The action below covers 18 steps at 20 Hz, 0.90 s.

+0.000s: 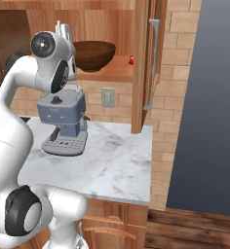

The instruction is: Pick the mug and place it in the sink. Pick the bowl and place it in the open cabinet and then close the cabinet.

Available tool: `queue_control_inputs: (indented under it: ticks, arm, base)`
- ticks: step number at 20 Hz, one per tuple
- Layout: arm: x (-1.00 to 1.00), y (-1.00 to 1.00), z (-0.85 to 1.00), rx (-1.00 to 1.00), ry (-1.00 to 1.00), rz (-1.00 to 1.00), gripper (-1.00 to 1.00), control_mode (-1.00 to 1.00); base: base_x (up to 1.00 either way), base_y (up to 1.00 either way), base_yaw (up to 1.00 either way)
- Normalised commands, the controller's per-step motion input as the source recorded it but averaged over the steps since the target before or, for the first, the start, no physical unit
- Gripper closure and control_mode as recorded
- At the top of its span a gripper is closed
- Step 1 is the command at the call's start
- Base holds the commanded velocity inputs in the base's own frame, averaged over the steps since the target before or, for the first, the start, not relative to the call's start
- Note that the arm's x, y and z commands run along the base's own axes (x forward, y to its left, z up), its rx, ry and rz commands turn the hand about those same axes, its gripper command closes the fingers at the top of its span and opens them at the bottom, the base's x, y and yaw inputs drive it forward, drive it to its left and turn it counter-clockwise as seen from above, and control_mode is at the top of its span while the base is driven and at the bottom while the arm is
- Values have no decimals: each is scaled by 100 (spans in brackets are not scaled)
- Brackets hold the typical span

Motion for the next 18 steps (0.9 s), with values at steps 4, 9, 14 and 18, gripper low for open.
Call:
queue_control_inputs:
  ticks: [4,9,14,18]
  arm:
    - [-99,0,56,-2,0,0,-100,-100]
    - [-100,-3,38,-13,1,4,-100,-100]
    - [-76,-15,7,-41,21,36,-100,-100]
    - [-56,-1,0,-61,35,50,-100,-100]
  base:
    - [0,0,0]
    - [0,0,0]
    - [0,0,0]
    - [0,0,0]
